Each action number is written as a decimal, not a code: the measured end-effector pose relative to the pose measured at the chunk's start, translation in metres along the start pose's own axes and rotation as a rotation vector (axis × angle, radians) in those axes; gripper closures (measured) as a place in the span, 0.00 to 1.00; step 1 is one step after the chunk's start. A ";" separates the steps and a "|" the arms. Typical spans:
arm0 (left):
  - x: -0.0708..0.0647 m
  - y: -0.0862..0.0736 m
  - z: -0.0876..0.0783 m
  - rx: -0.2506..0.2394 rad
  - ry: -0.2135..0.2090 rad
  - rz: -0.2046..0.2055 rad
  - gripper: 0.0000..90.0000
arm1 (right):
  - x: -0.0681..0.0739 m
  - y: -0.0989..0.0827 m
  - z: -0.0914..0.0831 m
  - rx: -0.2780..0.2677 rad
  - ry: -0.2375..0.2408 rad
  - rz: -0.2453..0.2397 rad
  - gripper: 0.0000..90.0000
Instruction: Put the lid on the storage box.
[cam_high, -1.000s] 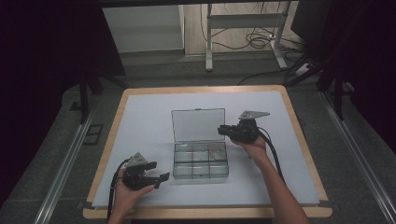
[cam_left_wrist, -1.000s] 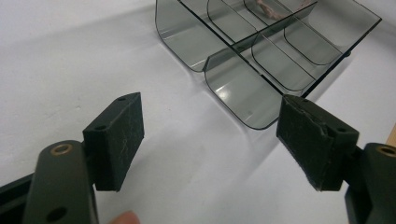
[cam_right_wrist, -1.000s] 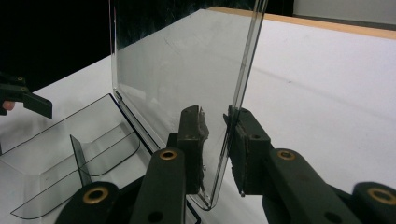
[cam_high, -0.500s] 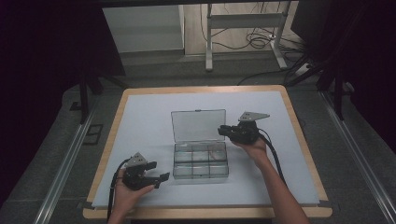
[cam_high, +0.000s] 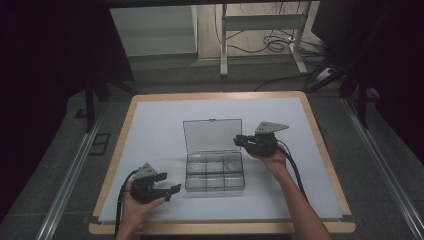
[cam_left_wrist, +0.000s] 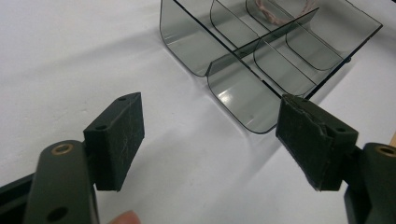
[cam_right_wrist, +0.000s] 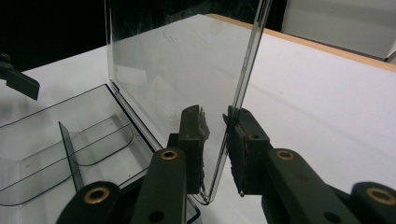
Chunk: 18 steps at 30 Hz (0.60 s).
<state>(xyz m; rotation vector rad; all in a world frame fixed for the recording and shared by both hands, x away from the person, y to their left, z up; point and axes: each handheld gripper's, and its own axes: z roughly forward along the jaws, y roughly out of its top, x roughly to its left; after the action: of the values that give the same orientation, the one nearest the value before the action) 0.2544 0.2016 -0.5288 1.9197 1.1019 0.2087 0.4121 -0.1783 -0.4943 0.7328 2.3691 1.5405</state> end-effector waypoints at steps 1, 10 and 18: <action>0.000 0.000 0.000 0.000 0.000 0.000 0.27 | 0.000 0.000 0.000 0.000 -0.002 -0.004 0.82; 0.000 0.000 -0.002 -0.007 0.004 0.001 0.27 | 0.004 -0.001 -0.001 -0.008 -0.023 -0.036 0.82; 0.000 0.000 -0.001 -0.004 0.004 0.002 0.27 | 0.008 -0.001 -0.003 -0.004 -0.046 -0.081 0.82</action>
<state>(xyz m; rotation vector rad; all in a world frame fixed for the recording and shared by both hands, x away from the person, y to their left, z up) 0.2541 0.2019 -0.5283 1.9179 1.1011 0.2158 0.4036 -0.1765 -0.4934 0.6564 2.3316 1.4798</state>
